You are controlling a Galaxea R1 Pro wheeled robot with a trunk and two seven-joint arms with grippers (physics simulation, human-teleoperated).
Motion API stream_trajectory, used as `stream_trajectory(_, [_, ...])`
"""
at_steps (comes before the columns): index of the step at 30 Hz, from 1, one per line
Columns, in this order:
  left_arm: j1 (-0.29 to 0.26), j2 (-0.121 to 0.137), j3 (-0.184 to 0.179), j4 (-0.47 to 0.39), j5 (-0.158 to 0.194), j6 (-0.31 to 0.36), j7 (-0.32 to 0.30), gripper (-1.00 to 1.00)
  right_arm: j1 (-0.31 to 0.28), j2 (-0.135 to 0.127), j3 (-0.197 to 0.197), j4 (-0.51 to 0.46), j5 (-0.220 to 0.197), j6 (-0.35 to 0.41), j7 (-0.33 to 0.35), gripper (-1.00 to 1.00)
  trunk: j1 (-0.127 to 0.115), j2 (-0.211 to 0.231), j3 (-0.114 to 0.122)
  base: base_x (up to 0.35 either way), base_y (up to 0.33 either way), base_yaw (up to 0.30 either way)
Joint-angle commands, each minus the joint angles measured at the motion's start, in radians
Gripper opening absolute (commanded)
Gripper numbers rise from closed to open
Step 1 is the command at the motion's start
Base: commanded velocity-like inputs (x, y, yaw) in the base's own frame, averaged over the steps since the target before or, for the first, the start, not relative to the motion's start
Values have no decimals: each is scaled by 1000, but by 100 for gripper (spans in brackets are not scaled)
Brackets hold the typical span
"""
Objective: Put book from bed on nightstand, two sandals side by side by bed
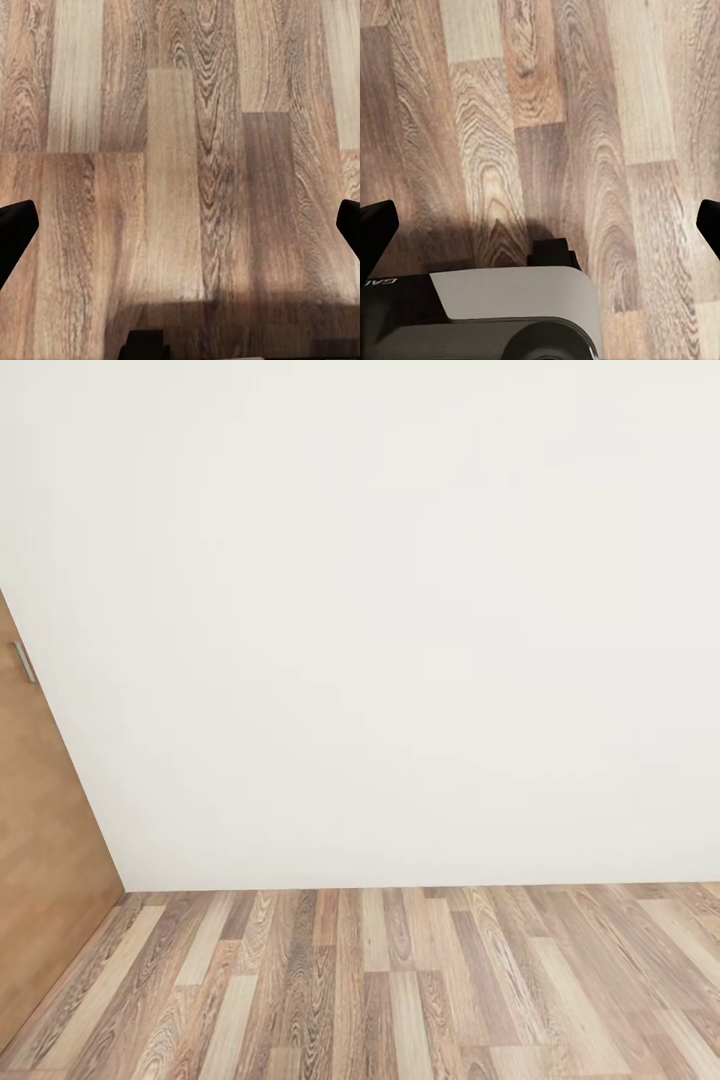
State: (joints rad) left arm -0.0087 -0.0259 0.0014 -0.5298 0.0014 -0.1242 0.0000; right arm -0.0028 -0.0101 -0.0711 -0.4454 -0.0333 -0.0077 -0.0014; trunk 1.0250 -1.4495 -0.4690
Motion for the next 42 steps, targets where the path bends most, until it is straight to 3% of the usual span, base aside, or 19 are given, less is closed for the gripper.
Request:
stream_trajectory(1, [-1,0,0,1,0,-3,0,100,0,0,-1,0,-4,-1,0,100,0,-1,-1,0,0,-16])
stream_trajectory(12, [-1,0,0,1,0,-3,0,100,0,1,-1,0,-4,-1,0,100,0,-1,-1,0,0,-182])
stream_trajectory(42, [-1,-2,-1,1,0,-3,0,100,0,2,0,0,-4,-6,-1,100,0,-1,-1,0,0,-296])
